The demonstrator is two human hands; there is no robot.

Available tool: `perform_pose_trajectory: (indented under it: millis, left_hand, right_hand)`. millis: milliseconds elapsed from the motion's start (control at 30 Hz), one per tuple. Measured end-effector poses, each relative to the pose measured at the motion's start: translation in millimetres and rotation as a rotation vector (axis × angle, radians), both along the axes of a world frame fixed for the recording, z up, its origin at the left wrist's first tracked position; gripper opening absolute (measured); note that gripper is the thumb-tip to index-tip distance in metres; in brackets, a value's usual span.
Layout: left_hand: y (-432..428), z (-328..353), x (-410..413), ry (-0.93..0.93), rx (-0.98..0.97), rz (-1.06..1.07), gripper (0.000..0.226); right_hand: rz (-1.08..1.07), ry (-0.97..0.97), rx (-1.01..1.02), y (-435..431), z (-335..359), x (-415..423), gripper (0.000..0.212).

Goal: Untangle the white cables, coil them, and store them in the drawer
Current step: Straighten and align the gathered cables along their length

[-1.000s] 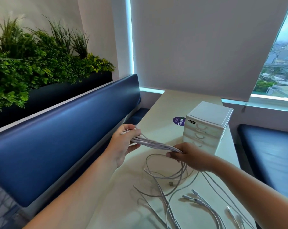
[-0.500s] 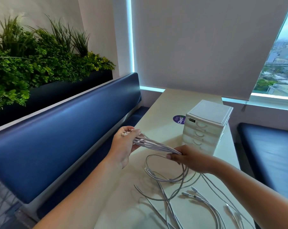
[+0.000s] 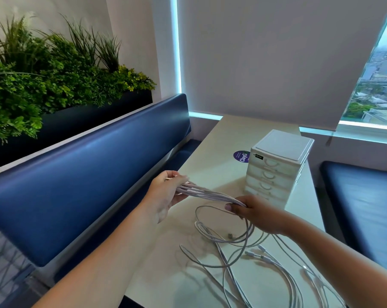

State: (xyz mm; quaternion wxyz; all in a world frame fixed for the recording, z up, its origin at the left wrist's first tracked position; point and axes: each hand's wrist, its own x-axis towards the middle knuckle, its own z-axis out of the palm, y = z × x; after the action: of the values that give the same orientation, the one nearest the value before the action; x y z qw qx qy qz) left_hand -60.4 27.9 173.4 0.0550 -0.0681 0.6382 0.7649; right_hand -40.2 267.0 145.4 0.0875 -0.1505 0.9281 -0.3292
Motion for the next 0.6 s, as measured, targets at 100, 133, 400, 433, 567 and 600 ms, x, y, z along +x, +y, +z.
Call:
perform_pose_trajectory:
  millis: [100,133,400,433,567,600]
  left_hand:
    - [-2,-6,3,-0.024,-0.003,-0.026,0.012]
    - [-2,-7,4,-0.037,0.008,-0.038,0.013]
    - [-9,-5,4,-0.052,-0.042,-0.287,0.032]
    - [-10,-5,4,-0.044,-0.094,-0.334,0.034]
    - [-17,0,0,-0.037,-0.395,-0.557,0.027]
    - [-18,3,-1,-0.039,-0.467,-0.628,0.033]
  right_hand:
    - [-0.008,0.014,0.031,4,5,-3,0.04]
    - [-0.013,0.012,0.029,5,6,-5,0.039]
    - [-0.03,0.006,-0.039,12,26,-9,0.04]
    - [-0.037,0.011,-0.05,12,29,-10,0.041]
    - [-0.011,0.03,0.012,10,37,-12,0.049]
    - [0.002,0.032,0.051,9,40,-12,0.048]
